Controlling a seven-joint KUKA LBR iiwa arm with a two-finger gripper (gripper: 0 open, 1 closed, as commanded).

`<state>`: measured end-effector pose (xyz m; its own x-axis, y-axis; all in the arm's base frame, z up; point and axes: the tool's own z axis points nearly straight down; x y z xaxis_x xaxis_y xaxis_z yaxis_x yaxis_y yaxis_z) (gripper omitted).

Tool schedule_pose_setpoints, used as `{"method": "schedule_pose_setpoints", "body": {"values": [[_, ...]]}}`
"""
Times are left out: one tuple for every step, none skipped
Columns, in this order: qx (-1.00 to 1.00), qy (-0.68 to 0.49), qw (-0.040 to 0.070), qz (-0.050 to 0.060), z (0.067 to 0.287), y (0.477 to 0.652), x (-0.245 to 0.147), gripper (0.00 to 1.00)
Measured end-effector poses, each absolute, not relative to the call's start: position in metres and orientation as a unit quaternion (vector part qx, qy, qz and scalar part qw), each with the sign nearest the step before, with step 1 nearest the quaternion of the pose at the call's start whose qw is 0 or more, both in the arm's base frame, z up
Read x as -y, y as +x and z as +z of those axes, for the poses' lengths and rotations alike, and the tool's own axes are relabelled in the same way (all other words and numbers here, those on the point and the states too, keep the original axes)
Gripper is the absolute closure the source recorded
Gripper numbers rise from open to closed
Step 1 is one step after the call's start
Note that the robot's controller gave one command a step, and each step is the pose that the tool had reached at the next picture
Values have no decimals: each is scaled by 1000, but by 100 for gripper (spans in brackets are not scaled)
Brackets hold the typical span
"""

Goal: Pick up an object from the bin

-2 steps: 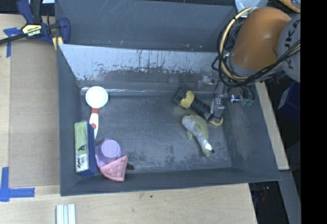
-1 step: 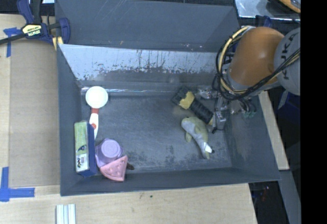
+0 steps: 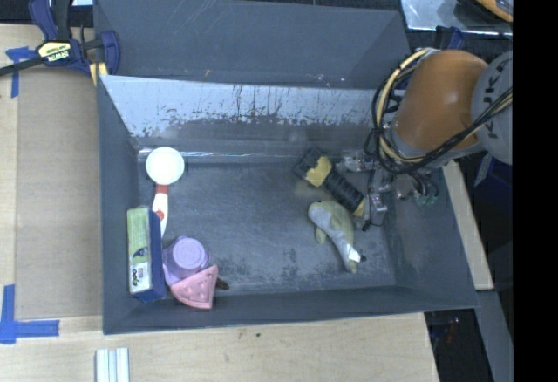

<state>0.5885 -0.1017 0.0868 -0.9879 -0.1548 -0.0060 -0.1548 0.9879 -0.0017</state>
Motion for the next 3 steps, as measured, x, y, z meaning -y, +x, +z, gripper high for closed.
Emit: {"method": "schedule_pose_setpoints", "body": {"values": [[-996, -84, 6, -1, 71, 607, 96, 0], [-997, -81, 0, 0, 89, 605, 96, 0], [-979, -203, 6, -3, 108, 609, 90, 0]]}}
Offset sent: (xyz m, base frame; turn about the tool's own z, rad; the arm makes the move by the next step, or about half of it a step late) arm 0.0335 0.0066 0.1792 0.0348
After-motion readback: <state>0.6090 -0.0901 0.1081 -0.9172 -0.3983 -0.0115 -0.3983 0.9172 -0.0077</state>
